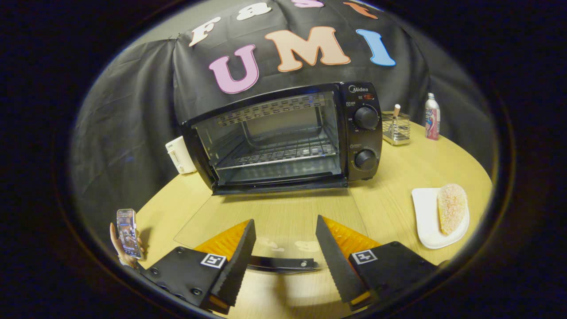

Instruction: Open the toaster oven, put the food inside, and close the toaster oven door.

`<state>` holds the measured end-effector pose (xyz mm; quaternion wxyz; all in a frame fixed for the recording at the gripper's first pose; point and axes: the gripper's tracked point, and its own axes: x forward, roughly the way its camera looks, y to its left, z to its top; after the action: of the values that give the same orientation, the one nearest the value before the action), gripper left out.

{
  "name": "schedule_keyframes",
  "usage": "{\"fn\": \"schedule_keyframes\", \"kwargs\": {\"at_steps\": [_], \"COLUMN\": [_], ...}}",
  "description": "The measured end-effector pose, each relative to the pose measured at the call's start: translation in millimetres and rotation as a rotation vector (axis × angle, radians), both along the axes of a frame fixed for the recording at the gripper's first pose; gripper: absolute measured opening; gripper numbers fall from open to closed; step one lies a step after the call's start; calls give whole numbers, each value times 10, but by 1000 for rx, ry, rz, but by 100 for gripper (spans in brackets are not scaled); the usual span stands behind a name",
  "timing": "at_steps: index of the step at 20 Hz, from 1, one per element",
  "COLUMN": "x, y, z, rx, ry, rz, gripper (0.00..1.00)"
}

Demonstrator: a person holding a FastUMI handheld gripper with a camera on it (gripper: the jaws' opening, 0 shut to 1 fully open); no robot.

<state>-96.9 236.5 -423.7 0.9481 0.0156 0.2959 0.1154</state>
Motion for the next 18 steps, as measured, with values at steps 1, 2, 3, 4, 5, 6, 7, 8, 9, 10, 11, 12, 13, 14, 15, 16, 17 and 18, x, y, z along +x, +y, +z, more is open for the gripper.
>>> {"fn": "schedule_keyframes", "kwargs": {"at_steps": [1,2,3,4,5,6,7,8,9,10,11,12,13,14,15,16,17,18], "x": [4,-1,1,-3,-3,-2,5,8,25,32,48,68,76,44,15,-4,-39,-69], "y": [-3,-6,-15,-30,-59,-109,-182,-284,-413,-575,-764,-1001,-1220,-1458,-1666,-1881,-2081,-2280], "z": [14,29,60,85,132,194,273,361,450,517,595,673,748,813,872,915,943,929], "rx": [-1,2,10,23,37,50,56,60,55,42,25,4,-18,-42,-60,-77,-95,-112], "ry": [-2,-5,-8,-10,-15,-25,-35,-48,-62,-71,-82,-93,-106,-119,-130,-137,-139,-134], "rz": [5,12,16,19,20,19,15,8,-6,-24,-52,-97,-137,-181,-221,-263,-303,-341], "gripper": [87,87,87,87,86,86,86,85,85,85,85,85,85,85,85,85,85,85]}}
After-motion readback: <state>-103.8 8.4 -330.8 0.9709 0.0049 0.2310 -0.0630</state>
